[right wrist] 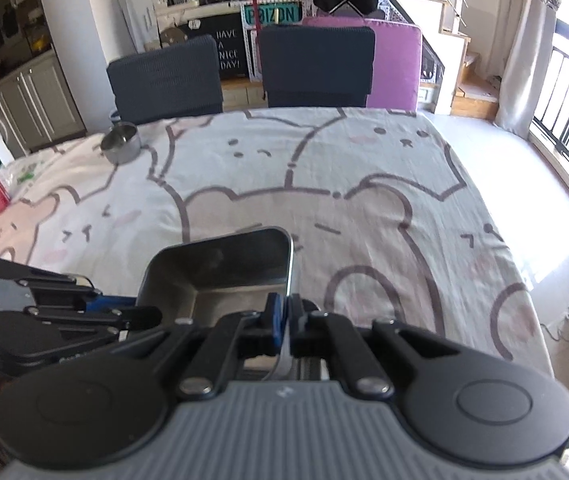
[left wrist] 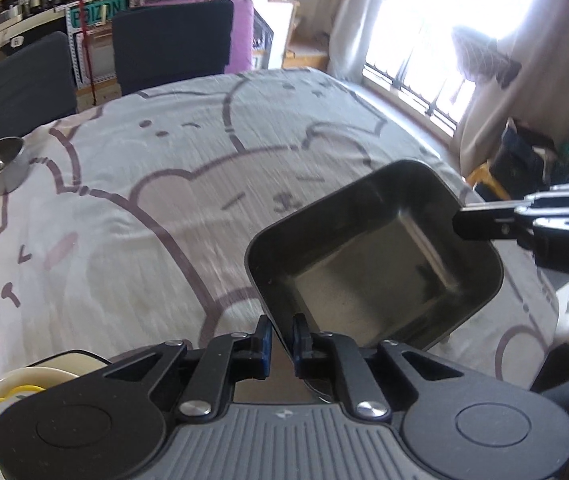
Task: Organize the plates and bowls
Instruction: 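Lift the smaller steel tray with both grippers and carry it over the first tray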
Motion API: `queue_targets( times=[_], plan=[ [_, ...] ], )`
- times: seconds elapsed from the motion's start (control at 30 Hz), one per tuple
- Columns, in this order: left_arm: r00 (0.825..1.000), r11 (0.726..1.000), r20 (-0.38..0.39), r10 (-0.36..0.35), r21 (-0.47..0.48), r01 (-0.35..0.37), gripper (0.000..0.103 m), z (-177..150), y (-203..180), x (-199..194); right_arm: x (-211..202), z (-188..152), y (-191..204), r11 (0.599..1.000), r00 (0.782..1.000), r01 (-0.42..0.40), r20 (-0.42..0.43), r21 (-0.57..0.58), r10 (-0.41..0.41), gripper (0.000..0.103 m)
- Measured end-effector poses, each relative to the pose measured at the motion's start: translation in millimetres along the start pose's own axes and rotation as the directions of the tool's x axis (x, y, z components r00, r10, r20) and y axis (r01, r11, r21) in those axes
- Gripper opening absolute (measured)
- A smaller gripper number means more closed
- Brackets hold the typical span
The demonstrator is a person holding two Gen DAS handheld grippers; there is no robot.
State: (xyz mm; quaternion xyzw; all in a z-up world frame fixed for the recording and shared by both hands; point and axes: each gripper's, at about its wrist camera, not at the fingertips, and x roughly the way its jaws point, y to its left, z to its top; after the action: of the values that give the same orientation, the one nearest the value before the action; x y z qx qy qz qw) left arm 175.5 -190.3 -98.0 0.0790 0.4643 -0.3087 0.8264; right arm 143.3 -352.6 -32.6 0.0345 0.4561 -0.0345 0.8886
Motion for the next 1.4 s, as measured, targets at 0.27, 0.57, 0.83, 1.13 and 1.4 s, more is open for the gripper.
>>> queue_targets(
  times=[0.27, 0.57, 0.83, 1.13, 1.4],
  plan=[
    [0.999, 1.0, -0.033, 0.015, 0.019, -0.015, 0.012, -0.5, -5.0, 10.4, 4.5, -2.6, 0.3, 1.0, 0.999, 0.013, -0.04, -0.027, -0.014, 0.005],
    [0.997, 0.999, -0.068, 0.028, 0.043, -0.025, 0.013, -6.2, -7.3, 18.0, 16.6, -4.8, 9.5, 0.995, 0.995, 0.042, -0.088, -0.096, -0.05, 0.008],
    [0.997, 0.998, -0.072, 0.029, 0.061, -0.025, 0.013, -7.0, -10.8, 21.2, 29.9, -6.6, 10.6, 0.987, 0.987, 0.078, -0.128, -0.139, -0.096, 0.009],
    [0.997, 0.999, -0.073, 0.02, 0.052, -0.016, 0.019, -7.0, -10.4, 24.1, 47.4, -10.8, 10.6, 0.979, 0.975, 0.097, -0.179, -0.178, -0.129, 0.009],
    [0.997, 0.998, -0.073, 0.018, 0.063, -0.013, 0.019, -6.8, -11.2, 24.0, 65.8, -13.0, 11.9, 0.971, 0.963, 0.112, -0.218, -0.209, -0.158, 0.009]
  ],
)
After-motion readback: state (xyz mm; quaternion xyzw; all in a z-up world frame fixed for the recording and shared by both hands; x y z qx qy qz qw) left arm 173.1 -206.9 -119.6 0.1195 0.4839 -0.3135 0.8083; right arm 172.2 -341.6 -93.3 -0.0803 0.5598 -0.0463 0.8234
